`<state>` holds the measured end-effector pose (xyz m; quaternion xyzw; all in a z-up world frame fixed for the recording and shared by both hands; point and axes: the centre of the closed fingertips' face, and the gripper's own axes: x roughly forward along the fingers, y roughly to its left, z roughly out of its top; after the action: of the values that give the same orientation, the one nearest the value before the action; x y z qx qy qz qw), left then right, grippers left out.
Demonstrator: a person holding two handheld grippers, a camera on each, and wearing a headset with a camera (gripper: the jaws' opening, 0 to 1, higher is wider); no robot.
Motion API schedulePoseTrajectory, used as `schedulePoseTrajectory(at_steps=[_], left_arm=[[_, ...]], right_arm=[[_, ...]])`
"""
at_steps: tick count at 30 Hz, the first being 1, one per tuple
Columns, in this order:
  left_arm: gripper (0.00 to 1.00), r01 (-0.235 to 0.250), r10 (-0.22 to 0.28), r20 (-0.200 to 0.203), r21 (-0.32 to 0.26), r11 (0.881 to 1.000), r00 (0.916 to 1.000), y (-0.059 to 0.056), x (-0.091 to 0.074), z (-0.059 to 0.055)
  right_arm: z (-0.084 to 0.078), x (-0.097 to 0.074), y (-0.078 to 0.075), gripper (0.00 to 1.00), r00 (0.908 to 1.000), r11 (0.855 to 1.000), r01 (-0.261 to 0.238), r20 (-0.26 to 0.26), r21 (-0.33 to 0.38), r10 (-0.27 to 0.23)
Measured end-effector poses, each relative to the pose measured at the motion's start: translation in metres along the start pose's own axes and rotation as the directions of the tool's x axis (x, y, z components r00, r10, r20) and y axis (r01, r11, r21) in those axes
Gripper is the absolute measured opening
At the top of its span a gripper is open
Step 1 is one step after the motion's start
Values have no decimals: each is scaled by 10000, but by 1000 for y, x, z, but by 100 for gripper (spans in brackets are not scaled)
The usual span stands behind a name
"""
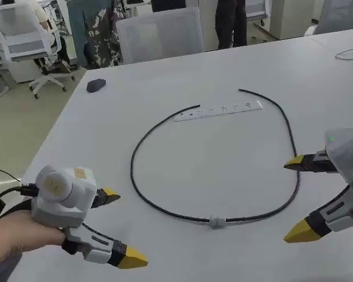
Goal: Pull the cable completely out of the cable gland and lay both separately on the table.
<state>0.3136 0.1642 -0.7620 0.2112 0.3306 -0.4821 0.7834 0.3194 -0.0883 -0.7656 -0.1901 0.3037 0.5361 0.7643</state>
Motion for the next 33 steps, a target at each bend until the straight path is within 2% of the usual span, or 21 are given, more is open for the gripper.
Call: schedulePoseTrajectory(at_steps=[1, 3, 9, 16, 19, 21, 24, 27, 30, 33], left_arm=[[99, 12, -10, -87, 140, 9999, 10000, -1, 0, -1], [99, 39, -38, -144, 67, 10000, 9999, -1, 1, -3], [99, -49, 48, -82, -201, 9998, 10000, -1, 3, -2], [99, -26, 25, -68, -181, 9998, 10000, -2, 2, -1], [99, 59, -55, 95, -373, 9993, 9999, -5, 2, 2], [99, -56, 56, -18, -168, 9998, 10000, -3, 2, 1], [99, -87, 87, -2, -203, 9998, 10000, -2, 1, 1], [99, -153, 155, -155, 88, 9998, 9998, -1, -1, -1], [99, -172, 176, -294, 136, 9998, 9994, -1, -1, -4], [99, -165, 164, -198, -83, 9998, 9997, -1, -1, -4]], right_arm=[[-1, 0, -1, 99, 10000, 10000, 29, -48, 15, -29], [-1, 0, 1, 99, 10000, 10000, -13, -53, -4, 13], [0, -2, -1, 99, 10000, 9999, 18, 49, 114, -19], [-1, -4, -1, 99, 10000, 10000, 63, -7, 65, -63], [-1, -4, -1, 99, 10000, 10000, 68, -8, 7, -68], [-1, -4, 0, 99, 10000, 10000, 46, 15, 62, -46], [0, -5, 0, 99, 10000, 10000, 50, 43, 14, -50], [1, -5, -2, 99, 9999, 9999, 94, 115, 82, -94], [2, -5, -1, 99, 9999, 9998, 18, 167, 194, -21], [8, -4, 3, 99, 9989, 9991, -234, 402, 348, 220]])
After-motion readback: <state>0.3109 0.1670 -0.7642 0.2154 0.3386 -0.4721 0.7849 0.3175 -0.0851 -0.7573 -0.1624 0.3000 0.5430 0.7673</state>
